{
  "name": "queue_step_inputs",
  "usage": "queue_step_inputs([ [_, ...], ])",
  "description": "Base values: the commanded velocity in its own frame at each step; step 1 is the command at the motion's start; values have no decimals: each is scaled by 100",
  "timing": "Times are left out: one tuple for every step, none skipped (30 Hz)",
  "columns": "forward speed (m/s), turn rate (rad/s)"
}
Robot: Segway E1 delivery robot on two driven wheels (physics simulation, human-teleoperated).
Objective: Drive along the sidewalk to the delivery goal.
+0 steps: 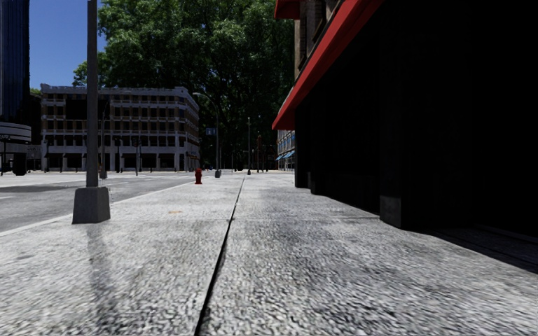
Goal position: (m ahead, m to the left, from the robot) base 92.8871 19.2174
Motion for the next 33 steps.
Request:
queue_step_inputs([
  [200, 0],
  [200, 0],
  [200, 0],
  [200, 0],
  [200, 0],
  [200, 0],
  [200, 0],
  [200, 0],
  [200, 0],
  [200, 0],
  [200, 0],
  [200, 0],
  [200, 0],
  [200, 0],
  [200, 0],
  [200, 0],
  [200, 0],
  [200, 0],
  [200, 0],
  [200, 0],
  [200, 0],
  [200, 0],
  [200, 0],
  [200, 0],
  [200, 0],
  [200, 0],
  [200, 0],
  [200, 0],
  [200, 0],
  [200, 0],
  [200, 0],
  [200, 0],
  [200, 0],
])
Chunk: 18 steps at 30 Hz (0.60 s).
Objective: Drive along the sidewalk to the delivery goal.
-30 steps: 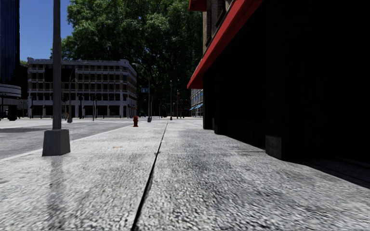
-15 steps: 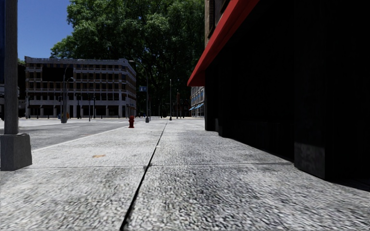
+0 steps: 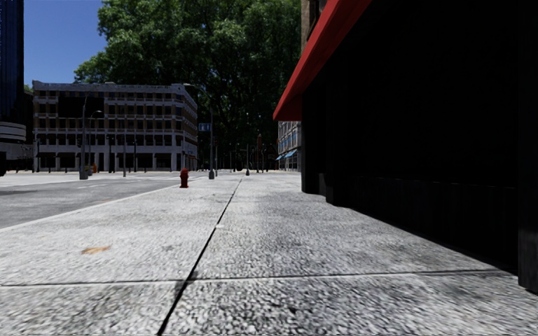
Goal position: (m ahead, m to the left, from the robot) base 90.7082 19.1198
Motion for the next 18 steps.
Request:
queue_step_inputs([
  [200, 0],
  [200, 0],
  [200, 0],
  [200, 0],
  [200, 0],
  [200, 0],
  [200, 0],
  [200, 0],
  [200, 0],
  [200, 0],
  [200, 0],
  [200, 0],
  [200, 0],
  [200, 0],
  [200, 0],
  [200, 0],
  [200, 0],
  [200, 0],
])
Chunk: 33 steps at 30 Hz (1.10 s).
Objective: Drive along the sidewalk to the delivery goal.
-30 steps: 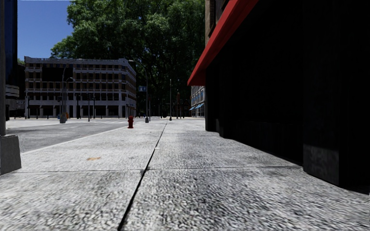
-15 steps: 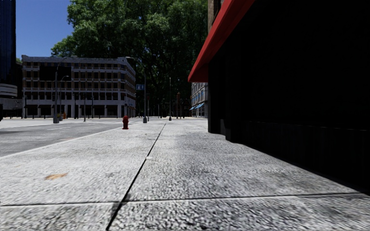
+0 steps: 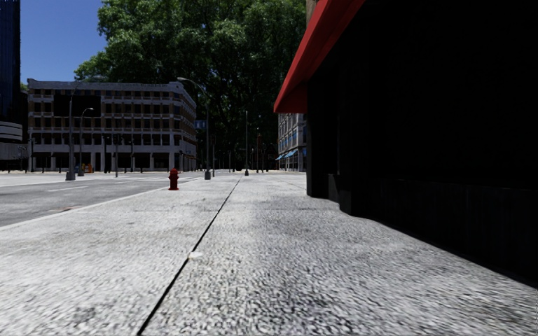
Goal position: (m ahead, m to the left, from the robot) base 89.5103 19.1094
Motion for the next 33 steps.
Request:
queue_step_inputs([
  [200, 0],
  [200, 0],
  [200, 0],
  [200, 0],
  [200, 0],
  [200, 0],
  [200, 0],
  [200, 0],
  [200, 0],
  [200, 0],
  [200, 0],
  [200, 0],
  [200, 0],
  [200, 0],
  [200, 0],
  [200, 0],
  [200, 0],
  [200, 0],
  [200, 0],
  [200, 0],
  [200, 0],
  [200, 0],
  [200, 0],
  [200, 0],
  [200, 0],
  [200, 0],
  [200, 0],
  [200, 0],
  [200, 0],
  [200, 0],
  [200, 0],
  [200, 0],
  [200, 0],
])
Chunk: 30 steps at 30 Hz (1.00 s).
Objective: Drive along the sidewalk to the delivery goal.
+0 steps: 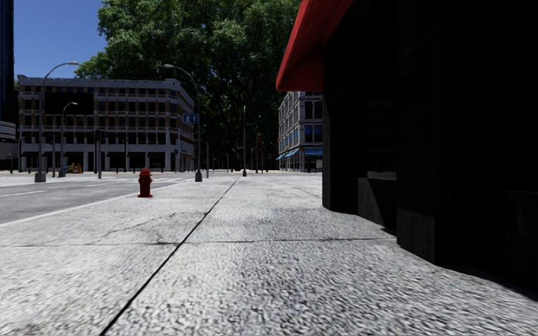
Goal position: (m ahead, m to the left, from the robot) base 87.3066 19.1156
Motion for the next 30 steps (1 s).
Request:
queue_step_inputs([
  [200, 0],
  [200, 0],
  [200, 0],
  [200, 0],
  [200, 0],
  [200, 0],
  [200, 0],
  [200, 0],
  [200, 0],
  [200, 0],
  [200, 0],
  [200, 0],
  [200, 0],
  [200, 0],
  [200, 0],
  [200, 0],
  [200, 0],
  [200, 0],
  [200, 0],
  [200, 0],
  [200, 0],
  [200, 0],
  [200, 0],
  [200, 0],
  [200, 0],
  [200, 0],
  [200, 0],
  [200, 0],
  [200, 0],
  [200, 0],
])
